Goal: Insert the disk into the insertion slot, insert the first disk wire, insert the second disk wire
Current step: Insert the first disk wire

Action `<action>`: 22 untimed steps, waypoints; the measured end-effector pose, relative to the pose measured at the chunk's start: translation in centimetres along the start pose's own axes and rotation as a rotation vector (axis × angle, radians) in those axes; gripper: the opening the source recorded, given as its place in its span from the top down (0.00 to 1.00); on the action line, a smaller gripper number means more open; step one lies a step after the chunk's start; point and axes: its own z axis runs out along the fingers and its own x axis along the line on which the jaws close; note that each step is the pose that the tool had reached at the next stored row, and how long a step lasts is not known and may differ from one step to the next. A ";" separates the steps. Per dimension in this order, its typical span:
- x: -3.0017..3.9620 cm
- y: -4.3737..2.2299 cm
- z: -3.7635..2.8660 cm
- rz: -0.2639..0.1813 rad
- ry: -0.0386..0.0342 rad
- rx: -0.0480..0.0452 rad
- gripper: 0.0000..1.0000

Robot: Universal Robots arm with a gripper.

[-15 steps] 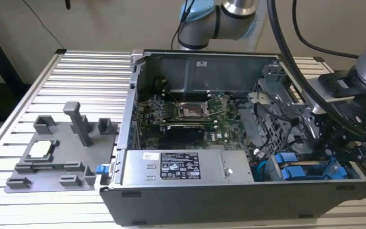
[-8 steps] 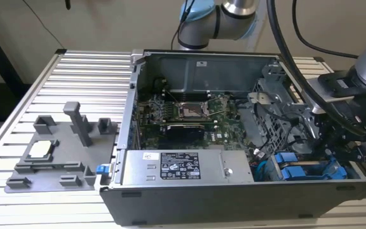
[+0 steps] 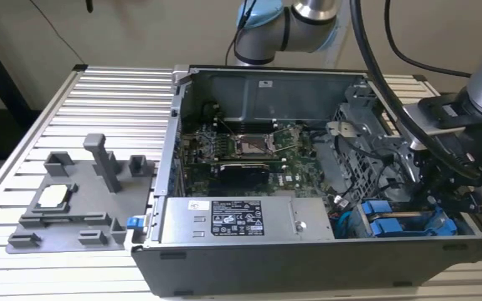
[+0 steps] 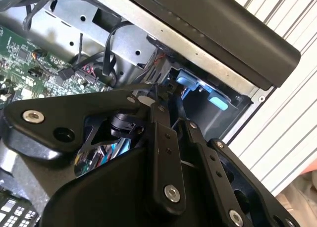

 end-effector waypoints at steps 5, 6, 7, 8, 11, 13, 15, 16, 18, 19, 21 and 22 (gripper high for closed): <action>0.03 0.04 0.34 0.000 0.0004 0.0001 0.81; 0.03 0.05 0.40 0.000 0.0006 0.0000 0.81; 0.04 0.06 0.43 0.000 0.0009 0.0000 0.81; 0.04 0.06 0.47 0.000 0.0009 0.0000 0.81; 0.06 0.09 0.57 0.000 -0.0009 -0.0002 0.80; 0.06 0.08 0.57 0.000 -0.0003 -0.0001 0.74; 0.04 0.06 0.45 0.000 0.0007 -0.0024 0.67; 0.03 0.05 0.34 0.000 0.0005 -0.0036 0.67; 0.01 0.01 0.02 0.000 0.0007 -0.0058 0.67; 0.00 -0.01 -0.12 0.001 0.0008 -0.0070 0.67; -0.03 -0.06 -0.47 0.001 0.0021 -0.0088 0.67; -0.04 -0.08 -0.65 0.001 0.0023 -0.0096 0.67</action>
